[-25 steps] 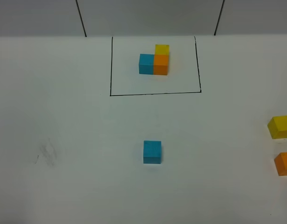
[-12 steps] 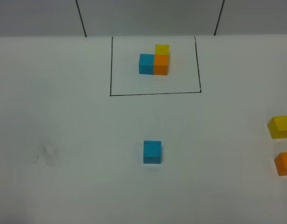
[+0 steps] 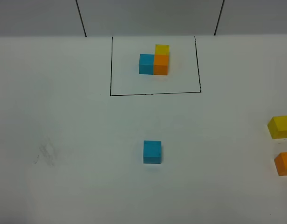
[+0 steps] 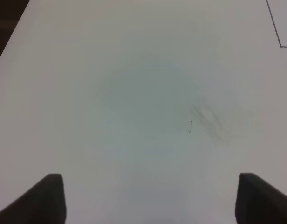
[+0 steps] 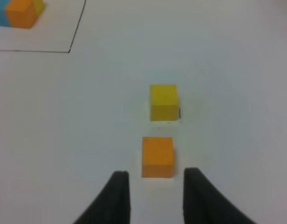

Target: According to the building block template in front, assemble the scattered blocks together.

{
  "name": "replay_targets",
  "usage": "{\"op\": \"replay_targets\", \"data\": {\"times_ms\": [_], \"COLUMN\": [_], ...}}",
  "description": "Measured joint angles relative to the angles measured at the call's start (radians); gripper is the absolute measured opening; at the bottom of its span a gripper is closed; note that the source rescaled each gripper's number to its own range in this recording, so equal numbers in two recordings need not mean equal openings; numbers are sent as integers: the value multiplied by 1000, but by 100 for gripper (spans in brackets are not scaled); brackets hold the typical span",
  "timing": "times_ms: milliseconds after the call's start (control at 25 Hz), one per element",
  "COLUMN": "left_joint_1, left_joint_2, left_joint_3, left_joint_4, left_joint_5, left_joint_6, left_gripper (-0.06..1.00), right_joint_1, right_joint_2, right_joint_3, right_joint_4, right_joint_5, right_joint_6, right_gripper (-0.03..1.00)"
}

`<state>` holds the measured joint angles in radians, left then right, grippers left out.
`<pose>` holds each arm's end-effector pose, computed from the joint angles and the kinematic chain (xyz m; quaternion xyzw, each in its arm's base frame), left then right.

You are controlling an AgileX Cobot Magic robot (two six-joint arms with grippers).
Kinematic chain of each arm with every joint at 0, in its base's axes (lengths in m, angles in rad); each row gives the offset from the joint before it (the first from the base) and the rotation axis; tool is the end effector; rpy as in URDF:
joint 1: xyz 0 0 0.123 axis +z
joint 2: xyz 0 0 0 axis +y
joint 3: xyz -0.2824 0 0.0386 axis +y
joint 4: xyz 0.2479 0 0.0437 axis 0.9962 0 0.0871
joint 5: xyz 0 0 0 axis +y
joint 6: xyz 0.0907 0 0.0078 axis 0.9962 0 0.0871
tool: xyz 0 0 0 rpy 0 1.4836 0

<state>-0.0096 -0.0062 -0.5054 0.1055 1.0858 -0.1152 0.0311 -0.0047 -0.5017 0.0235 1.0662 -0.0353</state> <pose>-0.0076 0.0086 0.2770 -0.0481 0.8542 0.0204 0.5173 -0.0061 0.0017 0.2772 -0.0288 0.8525 0.0106 0.5219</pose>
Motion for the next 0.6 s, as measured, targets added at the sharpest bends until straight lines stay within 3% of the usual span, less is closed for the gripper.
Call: {"op": "replay_targets", "data": {"times_ms": [600], "left_joint_1": [0], "left_joint_2": [0], "left_joint_3": [0], "left_joint_4": [0], "left_joint_5": [0], "left_joint_6": [2], "left_gripper": [68], "right_joint_1": [0], "right_joint_2": [0], "right_joint_3": [0], "right_joint_4": [0], "right_joint_5": [0], "right_joint_6": [0], "right_gripper": [0]}}
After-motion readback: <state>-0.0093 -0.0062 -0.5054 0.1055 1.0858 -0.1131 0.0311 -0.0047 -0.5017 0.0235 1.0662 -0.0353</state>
